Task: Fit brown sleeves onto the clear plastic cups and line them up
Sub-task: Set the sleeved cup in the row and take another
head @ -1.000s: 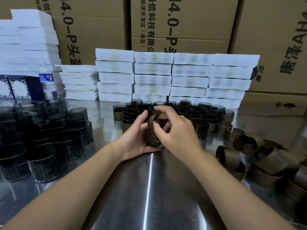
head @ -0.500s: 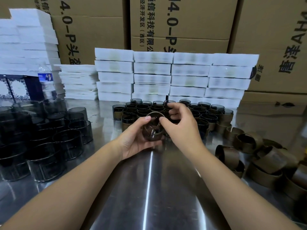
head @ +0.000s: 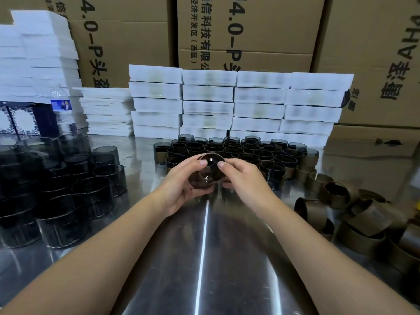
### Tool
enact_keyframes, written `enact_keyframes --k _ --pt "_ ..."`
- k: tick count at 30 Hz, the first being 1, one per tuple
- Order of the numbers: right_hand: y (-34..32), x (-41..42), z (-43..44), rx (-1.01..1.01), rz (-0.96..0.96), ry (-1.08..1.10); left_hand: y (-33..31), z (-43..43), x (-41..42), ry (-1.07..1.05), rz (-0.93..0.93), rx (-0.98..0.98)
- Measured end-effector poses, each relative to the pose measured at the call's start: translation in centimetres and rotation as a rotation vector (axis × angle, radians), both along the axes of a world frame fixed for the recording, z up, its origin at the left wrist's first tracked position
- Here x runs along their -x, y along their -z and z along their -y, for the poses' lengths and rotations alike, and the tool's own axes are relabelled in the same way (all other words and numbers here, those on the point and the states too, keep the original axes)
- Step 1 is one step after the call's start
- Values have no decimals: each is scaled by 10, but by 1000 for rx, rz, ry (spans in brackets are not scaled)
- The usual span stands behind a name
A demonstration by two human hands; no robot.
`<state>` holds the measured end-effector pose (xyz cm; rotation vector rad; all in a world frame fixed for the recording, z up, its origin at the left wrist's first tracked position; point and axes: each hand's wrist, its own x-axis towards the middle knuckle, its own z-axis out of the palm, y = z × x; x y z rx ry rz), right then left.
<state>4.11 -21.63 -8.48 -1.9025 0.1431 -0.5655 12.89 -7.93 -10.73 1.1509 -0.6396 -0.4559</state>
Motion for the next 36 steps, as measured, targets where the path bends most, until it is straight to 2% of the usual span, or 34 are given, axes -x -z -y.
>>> enact_keyframes --k 6,12,18,29,36 --pt "7 -1 4 182 10 52 0 -2 3 -9 8 -65" --pt "10 -3 8 270 0 87 1 -3 2 -37 -10 -84" --pt "10 -6 8 198 25 55 1 -3 -1 -25 -16 -98" --pt "12 -5 9 199 38 43 1 -5 -4 -10 0 -112" --pt "9 -3 6 177 110 40 -6 -3 5 -29 -28 -48"
